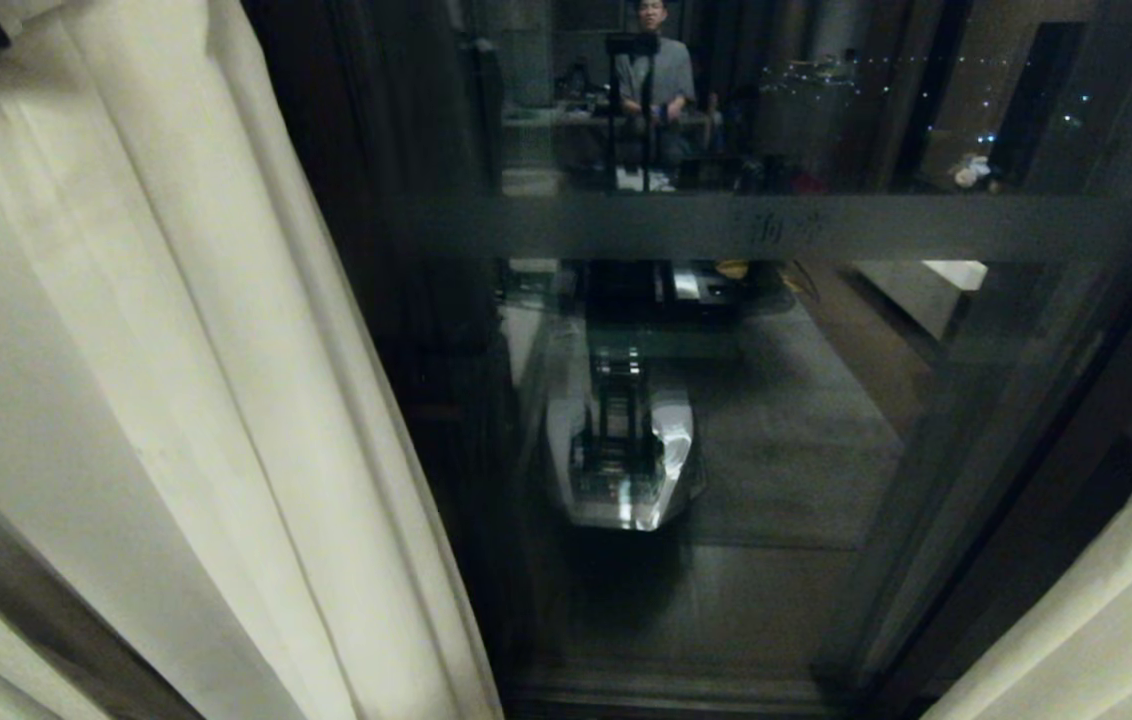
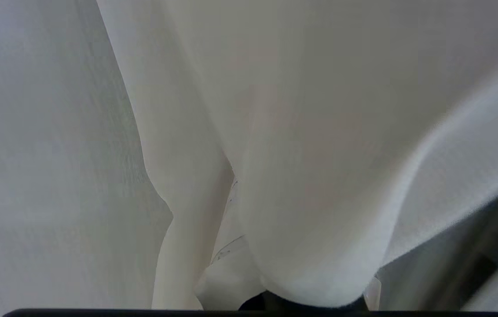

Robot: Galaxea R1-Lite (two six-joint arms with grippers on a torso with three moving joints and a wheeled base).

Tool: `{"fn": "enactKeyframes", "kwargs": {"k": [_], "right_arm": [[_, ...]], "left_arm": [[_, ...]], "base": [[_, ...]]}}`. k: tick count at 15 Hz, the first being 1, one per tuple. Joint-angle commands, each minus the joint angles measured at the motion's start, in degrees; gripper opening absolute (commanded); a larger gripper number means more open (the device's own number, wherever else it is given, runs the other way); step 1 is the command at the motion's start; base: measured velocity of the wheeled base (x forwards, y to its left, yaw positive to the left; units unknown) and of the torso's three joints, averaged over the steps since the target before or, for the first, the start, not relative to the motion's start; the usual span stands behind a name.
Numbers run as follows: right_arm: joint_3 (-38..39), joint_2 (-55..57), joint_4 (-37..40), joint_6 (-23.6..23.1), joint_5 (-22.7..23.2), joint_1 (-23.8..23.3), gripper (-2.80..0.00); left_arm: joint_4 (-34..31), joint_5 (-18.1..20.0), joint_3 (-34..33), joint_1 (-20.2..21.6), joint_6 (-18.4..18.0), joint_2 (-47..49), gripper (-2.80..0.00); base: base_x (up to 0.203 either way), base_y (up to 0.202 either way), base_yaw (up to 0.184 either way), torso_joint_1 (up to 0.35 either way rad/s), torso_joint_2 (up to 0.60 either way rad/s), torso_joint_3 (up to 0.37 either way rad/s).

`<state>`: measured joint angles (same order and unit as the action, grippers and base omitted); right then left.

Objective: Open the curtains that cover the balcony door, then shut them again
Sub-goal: Close the inner curtains on both sides

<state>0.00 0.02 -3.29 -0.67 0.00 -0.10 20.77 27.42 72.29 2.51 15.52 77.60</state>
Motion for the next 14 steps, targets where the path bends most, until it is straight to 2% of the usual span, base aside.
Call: {"fn": "enactKeyframes", "kwargs": {"k": [1,4,9,14], "right_arm": [[0.0,0.0,0.0,0.0,0.0,0.0,-2.80],[0.0,0.0,0.0,0.0,0.0,0.0,-2.80],[0.0,0.0,0.0,0.0,0.0,0.0,-2.80],[0.0,0.0,0.0,0.0,0.0,0.0,-2.80]], "left_arm": [[-0.2,0.1,-2.9,-3.6,0.1,-3.1,-2.80],[-0.3,-3.5,-3.9,-5.7,-0.1,-4.1,-2.80],[-0.4,-9.7,-3.9,-5.7,-2.5,-3.7,-2.80],[-0.2,-10.2,-3.8,-5.7,-2.6,-2.7,-2.80]], "base": [[0.000,0.000,0.000,0.000,0.00,0.000],[0.000,0.000,0.000,0.000,0.00,0.000],[0.000,0.000,0.000,0.000,0.00,0.000],[0.000,0.000,0.000,0.000,0.00,0.000]]}}
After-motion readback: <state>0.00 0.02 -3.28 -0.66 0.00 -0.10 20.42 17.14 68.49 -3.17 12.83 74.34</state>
